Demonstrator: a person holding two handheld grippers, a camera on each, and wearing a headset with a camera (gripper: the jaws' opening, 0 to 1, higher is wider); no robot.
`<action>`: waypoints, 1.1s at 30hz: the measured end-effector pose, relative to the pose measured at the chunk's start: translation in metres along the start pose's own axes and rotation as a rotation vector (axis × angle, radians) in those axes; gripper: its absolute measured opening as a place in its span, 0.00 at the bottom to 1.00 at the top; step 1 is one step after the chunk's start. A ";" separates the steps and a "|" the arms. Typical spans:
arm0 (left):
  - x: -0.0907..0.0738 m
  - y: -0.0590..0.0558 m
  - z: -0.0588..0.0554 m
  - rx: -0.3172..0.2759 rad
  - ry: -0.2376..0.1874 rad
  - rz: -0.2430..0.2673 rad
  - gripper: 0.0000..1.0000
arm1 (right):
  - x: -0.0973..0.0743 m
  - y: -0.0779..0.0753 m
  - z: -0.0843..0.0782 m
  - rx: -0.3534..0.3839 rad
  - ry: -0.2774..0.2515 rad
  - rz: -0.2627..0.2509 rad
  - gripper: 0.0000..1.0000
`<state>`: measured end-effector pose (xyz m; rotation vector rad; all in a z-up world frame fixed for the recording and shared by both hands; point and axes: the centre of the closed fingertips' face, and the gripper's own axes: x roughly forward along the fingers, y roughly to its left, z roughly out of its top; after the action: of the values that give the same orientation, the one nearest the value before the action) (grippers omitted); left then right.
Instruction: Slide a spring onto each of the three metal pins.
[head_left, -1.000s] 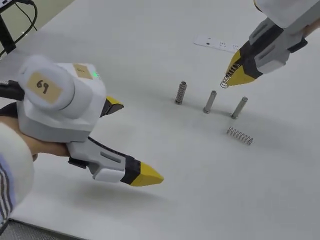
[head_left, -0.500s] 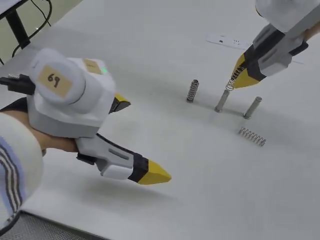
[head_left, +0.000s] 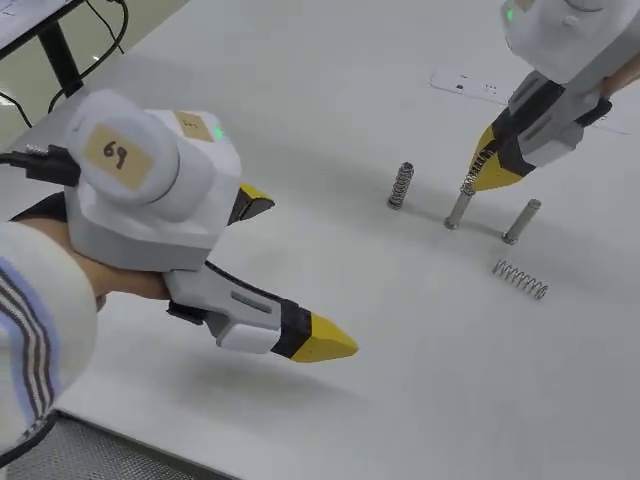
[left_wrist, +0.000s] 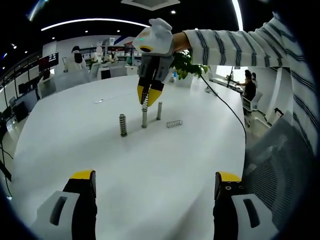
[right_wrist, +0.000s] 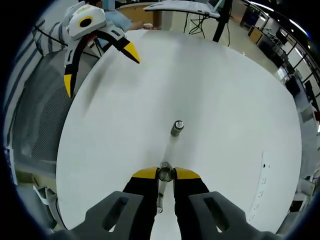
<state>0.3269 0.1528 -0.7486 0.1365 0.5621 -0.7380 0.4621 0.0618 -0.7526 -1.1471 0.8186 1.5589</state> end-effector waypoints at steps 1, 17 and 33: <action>0.000 0.000 0.000 0.004 0.000 0.002 0.96 | 0.001 0.000 0.000 -0.001 0.004 0.001 0.08; -0.003 0.002 0.000 0.000 0.002 0.030 0.93 | 0.027 0.005 -0.009 -0.008 0.056 0.024 0.08; -0.007 0.002 -0.004 0.001 0.028 0.040 0.92 | 0.040 0.009 -0.015 0.011 0.087 0.029 0.08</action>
<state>0.3227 0.1595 -0.7482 0.1588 0.5846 -0.6986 0.4548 0.0589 -0.7959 -1.2066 0.9038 1.5354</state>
